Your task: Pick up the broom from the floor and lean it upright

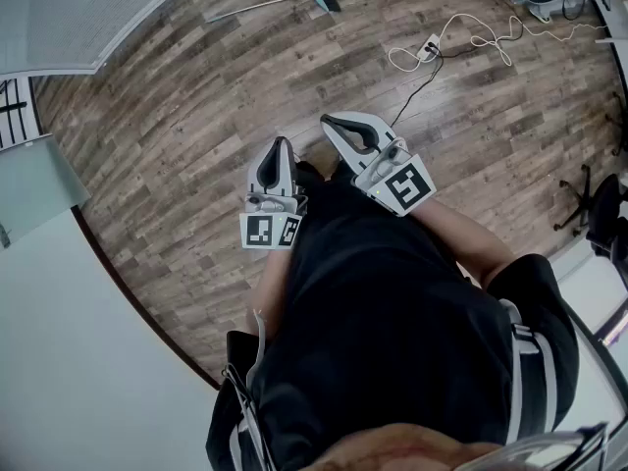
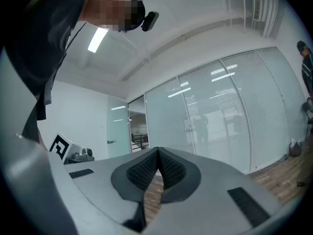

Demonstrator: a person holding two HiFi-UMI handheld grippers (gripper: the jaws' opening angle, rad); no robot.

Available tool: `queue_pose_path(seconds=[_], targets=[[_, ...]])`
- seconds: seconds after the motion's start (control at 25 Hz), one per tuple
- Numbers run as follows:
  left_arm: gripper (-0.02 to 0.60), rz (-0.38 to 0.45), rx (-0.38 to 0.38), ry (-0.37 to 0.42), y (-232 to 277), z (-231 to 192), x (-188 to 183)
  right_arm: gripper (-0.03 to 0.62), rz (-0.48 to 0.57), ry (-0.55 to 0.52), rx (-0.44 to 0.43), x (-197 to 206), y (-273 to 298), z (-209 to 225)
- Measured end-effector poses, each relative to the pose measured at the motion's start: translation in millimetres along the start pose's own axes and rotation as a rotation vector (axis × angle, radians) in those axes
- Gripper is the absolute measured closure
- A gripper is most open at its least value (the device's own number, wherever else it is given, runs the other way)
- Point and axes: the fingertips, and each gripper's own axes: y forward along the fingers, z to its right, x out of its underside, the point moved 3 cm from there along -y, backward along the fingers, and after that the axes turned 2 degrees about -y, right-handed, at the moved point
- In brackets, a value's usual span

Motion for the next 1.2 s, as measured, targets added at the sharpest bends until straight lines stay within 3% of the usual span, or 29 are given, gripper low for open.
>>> queue_pose_path(seconds=[0.36,0.56,0.8,1.04,1.2], targets=[[0.561,-0.009,-0.002,0.017,5,11,2,0.576,-0.013,0.023,-0.002,4,-9,8],[0.561,-0.018,0.022,-0.033,10,19,13,0.576,-0.067,-0.048,0.028,14,-19,20],[0.561,-0.021,0.018,-0.007,15,22,13,0.576,-0.075,-0.049,0.020,20,-22,26],[0.561,-0.025,0.012,-0.124,32,14,18,0.576,-0.104,0.018,0.079,30,-33,51],[0.561,-0.025,0.018,-0.107,54,4,13,0.576,-0.101,0.004,0.126,27,-27,72]])
